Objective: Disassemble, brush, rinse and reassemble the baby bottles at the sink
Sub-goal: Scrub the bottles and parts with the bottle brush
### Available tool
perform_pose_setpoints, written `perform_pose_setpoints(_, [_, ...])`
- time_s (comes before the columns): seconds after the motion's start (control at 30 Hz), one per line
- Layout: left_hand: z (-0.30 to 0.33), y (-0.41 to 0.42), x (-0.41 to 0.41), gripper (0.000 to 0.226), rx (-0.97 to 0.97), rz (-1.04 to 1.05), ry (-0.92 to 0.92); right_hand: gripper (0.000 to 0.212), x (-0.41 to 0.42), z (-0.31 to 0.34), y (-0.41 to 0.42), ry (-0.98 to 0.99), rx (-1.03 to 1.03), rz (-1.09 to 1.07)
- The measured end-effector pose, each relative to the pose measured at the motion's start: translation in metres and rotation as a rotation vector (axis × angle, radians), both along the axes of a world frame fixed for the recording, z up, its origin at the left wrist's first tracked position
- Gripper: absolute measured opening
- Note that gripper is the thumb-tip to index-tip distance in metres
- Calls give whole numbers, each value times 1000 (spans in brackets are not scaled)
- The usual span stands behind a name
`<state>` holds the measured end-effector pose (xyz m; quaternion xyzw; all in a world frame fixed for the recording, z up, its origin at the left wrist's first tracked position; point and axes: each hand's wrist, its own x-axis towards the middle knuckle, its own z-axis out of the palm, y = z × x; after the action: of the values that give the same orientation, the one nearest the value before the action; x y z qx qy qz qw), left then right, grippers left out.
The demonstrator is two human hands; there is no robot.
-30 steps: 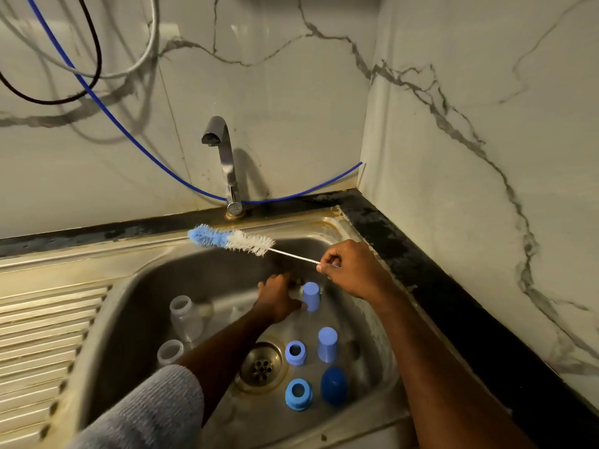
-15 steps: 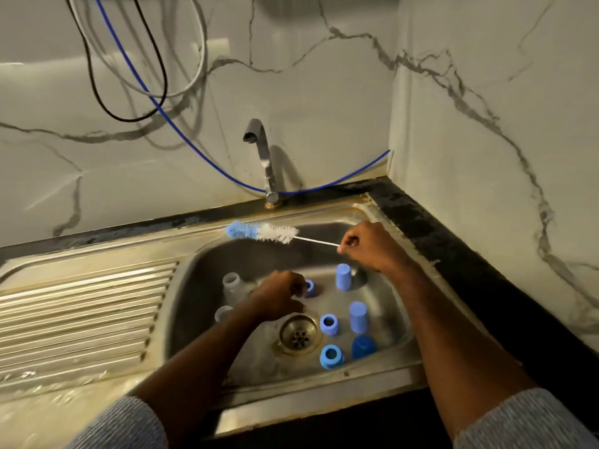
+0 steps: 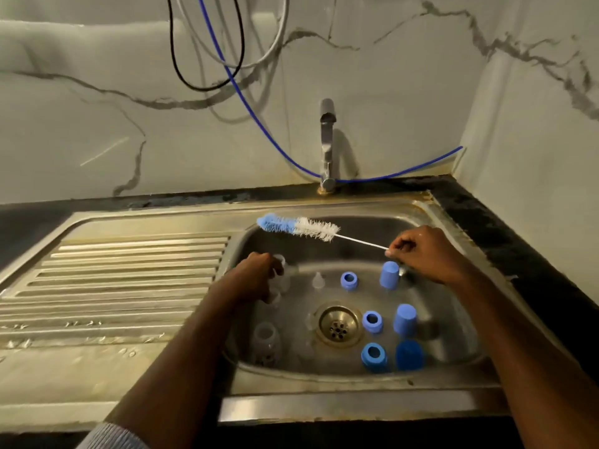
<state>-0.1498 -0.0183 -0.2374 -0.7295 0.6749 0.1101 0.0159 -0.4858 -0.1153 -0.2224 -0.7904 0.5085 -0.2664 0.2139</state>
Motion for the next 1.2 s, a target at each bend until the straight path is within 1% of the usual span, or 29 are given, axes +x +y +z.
perform_pose_setpoints(0.17, [-18, -15, 1, 80, 202, 46, 75, 9, 2, -5, -2, 1, 5, 53])
perform_pose_setpoints(0.23, [-23, -13, -1, 82, 227, 71, 86, 11, 1, -5, -3, 14, 4, 57])
perform_pose_setpoints(0.3, [-26, -13, -2, 77, 225, 76, 83, 12, 0, -6, -4, 2, 22, 57])
perform_pose_setpoints(0.43, [-22, -7, -6, 68, 200, 80, 47, 4, 4, -5, 0, -55, 34, 75])
perform_pose_setpoints(0.57, [-17, 1, -16, 63, 105, 88, 5, 4, 7, -3, 12, -59, 62, 105])
perform_pose_setpoints(0.67, [-12, -1, -14, 60, 41, 101, 71, 4, 7, -4, 13, -48, 68, 77])
perform_pose_setpoints(0.77, [-3, -6, -2, 50, -112, 72, 232, 4, 9, -4, 13, -97, 90, 81])
perform_pose_setpoints(0.9, [1, -1, 3, 39, -329, 125, 467, 3, 10, -4, 8, -170, 69, 51])
perform_pose_setpoints(0.97, [5, 2, 1, 38, -429, 167, 616, 5, 9, -3, 7, -228, 62, 15])
perform_pose_setpoints(1.07, [17, 7, -4, 29, -637, 244, 922, 10, 8, -2, 6, -259, 33, -22])
perform_pose_setpoints(1.13, [25, 10, -7, 23, -781, 287, 1068, 10, 8, -1, 7, -254, 17, -29])
perform_pose_setpoints(1.2, [31, 12, -6, 22, -906, 289, 1176, 9, 9, -2, 8, -239, 18, -31])
